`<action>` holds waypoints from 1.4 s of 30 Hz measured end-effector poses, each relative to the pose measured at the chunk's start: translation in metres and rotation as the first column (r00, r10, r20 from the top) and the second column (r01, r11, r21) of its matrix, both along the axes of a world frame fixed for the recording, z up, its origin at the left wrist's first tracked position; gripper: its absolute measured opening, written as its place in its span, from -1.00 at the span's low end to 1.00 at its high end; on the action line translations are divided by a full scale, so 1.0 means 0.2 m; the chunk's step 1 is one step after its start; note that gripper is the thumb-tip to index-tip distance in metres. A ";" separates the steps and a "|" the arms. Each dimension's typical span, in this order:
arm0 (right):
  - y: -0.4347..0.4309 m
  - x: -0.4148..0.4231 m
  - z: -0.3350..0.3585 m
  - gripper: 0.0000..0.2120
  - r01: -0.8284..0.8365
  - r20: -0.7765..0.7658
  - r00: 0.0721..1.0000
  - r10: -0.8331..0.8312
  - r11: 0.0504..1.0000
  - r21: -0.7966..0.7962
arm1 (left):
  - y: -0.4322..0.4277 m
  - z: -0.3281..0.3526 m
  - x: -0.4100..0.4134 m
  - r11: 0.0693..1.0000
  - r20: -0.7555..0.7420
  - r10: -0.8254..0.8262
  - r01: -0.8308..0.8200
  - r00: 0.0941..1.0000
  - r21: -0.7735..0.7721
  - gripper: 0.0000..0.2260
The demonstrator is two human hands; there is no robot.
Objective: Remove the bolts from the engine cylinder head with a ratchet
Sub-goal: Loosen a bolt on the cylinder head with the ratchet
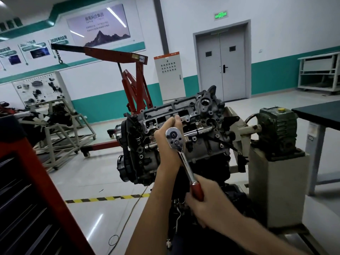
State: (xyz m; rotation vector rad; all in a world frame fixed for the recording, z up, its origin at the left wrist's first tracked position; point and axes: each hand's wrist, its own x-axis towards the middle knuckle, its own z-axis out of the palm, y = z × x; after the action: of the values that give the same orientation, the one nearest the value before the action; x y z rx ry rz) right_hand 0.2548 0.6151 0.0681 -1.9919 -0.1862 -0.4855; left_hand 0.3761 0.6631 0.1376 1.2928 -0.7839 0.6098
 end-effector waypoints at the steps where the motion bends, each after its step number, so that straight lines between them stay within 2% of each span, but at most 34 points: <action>1: -0.08 0.00 0.04 -0.71 0.054 0.017 0.999 -0.052 0.990 -0.128 | 0.03 0.00 0.01 0.999 0.001 -0.014 0.014 1.000 0.048 -0.60; 3: -0.29 0.01 0.17 -0.79 0.118 0.050 0.993 -0.106 0.892 -0.437 | 0.09 0.01 0.03 0.979 0.053 -0.020 0.009 0.998 0.202 -0.60; 5: -0.45 0.04 0.34 -0.79 0.177 0.106 0.984 -0.143 0.715 -0.677 | 0.12 0.05 0.04 0.937 0.127 -0.046 -0.001 0.991 0.349 -0.59; 7: -0.54 0.06 0.48 -0.85 0.282 0.215 0.959 -0.186 0.539 -0.793 | 0.12 0.08 0.04 0.905 0.159 -0.042 -0.029 0.986 0.424 -0.56; 8: -0.56 0.07 0.50 -0.86 0.329 0.263 0.944 -0.199 0.494 -0.805 | 0.11 0.08 0.04 0.904 0.167 -0.036 -0.039 0.985 0.425 -0.57; 9: -0.56 0.07 0.49 -0.87 0.345 0.271 0.938 -0.217 0.497 -0.796 | 0.10 0.07 0.03 0.918 0.163 -0.035 -0.033 0.986 0.395 -0.57; 11: -0.49 0.05 0.37 -0.89 0.298 0.193 0.954 -0.230 0.648 -0.701 | 0.07 0.04 0.02 0.969 0.117 -0.033 0.003 0.993 0.249 -0.57; 13: -0.34 0.01 0.21 -0.82 0.232 0.117 0.973 -0.200 0.849 -0.476 | 0.04 0.00 0.00 0.996 0.054 -0.010 0.006 0.998 0.084 -0.59; 15: -0.14 -0.02 0.08 -0.77 0.111 0.044 0.994 -0.105 0.977 -0.181 | -0.01 0.00 -0.02 0.998 -0.003 0.025 -0.025 1.000 -0.055 -0.60; 17: 0.02 -0.02 0.01 -0.81 -0.041 -0.011 0.999 0.042 0.998 0.052 | -0.04 0.02 -0.04 0.987 -0.023 0.102 -0.104 0.995 -0.119 -0.60; 19: 0.06 -0.01 0.01 -0.82 -0.068 -0.029 0.997 0.070 0.994 0.081 | -0.03 0.02 -0.03 0.984 -0.001 0.123 -0.122 0.992 -0.127 -0.60; 21: -0.03 -0.01 0.06 -0.78 0.012 -0.023 1.000 -0.015 0.995 -0.098 | 0.02 0.01 -0.01 0.997 0.009 0.042 -0.042 0.999 -0.063 -0.62; 23: -0.19 0.00 0.17 -0.74 0.073 0.008 0.997 -0.076 0.926 -0.370 | 0.09 0.02 0.02 0.994 0.030 -0.011 0.008 0.999 0.105 -0.64; 26: -0.42 0.04 0.40 -0.80 0.167 0.098 0.985 -0.140 0.668 -0.725 | 0.16 0.08 0.05 0.928 0.095 -0.053 0.014 0.994 0.373 -0.59; 28: -0.51 0.08 0.51 -0.91 0.279 0.219 0.960 -0.175 0.515 -0.810 | 0.17 0.11 0.05 0.878 0.120 -0.058 -0.006 0.991 0.478 -0.57; 29: -0.52 0.08 0.52 -0.91 0.306 0.246 0.952 -0.183 0.497 -0.812 | 0.16 0.11 0.05 0.877 0.132 -0.049 -0.020 0.990 0.480 -0.57; 31: -0.51 0.07 0.44 -0.86 0.291 0.209 0.956 -0.208 0.562 -0.774 | 0.12 0.07 0.04 0.936 0.120 -0.009 -0.034 0.993 0.350 -0.59; 33: -0.40 0.04 0.28 -0.83 0.252 0.145 0.967 -0.208 0.728 -0.638 | 0.07 0.01 0.01 0.992 0.067 0.026 -0.034 0.997 0.119 -0.61; 35: -0.23 0.01 0.13 -0.82 0.177 0.074 0.984 -0.161 0.911 -0.373 | 0.02 -0.01 -0.01 0.997 0.018 0.010 -0.009 1.000 -0.077 -0.61; 36: -0.13 0.00 0.07 -0.81 0.104 0.041 0.994 -0.098 0.974 -0.203 | 0.00 0.00 -0.02 0.992 0.009 0.014 -0.013 1.000 -0.128 -0.61; 38: 0.03 0.00 0.00 -0.82 -0.045 0.008 0.999 0.045 0.998 0.048 | -0.03 0.02 -0.03 0.986 0.016 0.104 -0.102 0.994 -0.130 -0.59; 39: 0.08 0.00 -0.01 -0.85 -0.071 0.000 0.997 0.071 0.993 0.091 | -0.04 0.02 -0.03 0.985 0.019 0.137 -0.134 0.990 -0.111 -0.59; 40: 0.08 0.00 -0.01 -0.86 -0.061 -0.012 0.998 0.062 0.995 0.085 | -0.03 0.02 -0.02 0.988 0.016 0.129 -0.128 0.991 -0.088 -0.59; 42: -0.02 0.00 0.04 -0.82 0.024 -0.006 1.000 -0.025 0.998 -0.063 | 0.02 0.01 -0.01 0.999 0.011 0.040 -0.040 0.999 -0.010 -0.60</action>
State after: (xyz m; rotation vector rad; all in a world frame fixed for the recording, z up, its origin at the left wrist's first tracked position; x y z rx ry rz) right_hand 0.2544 0.6110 0.0755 -2.0597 -0.1749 -0.4939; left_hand 0.3742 0.6662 0.1393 1.2997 -0.7648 0.6528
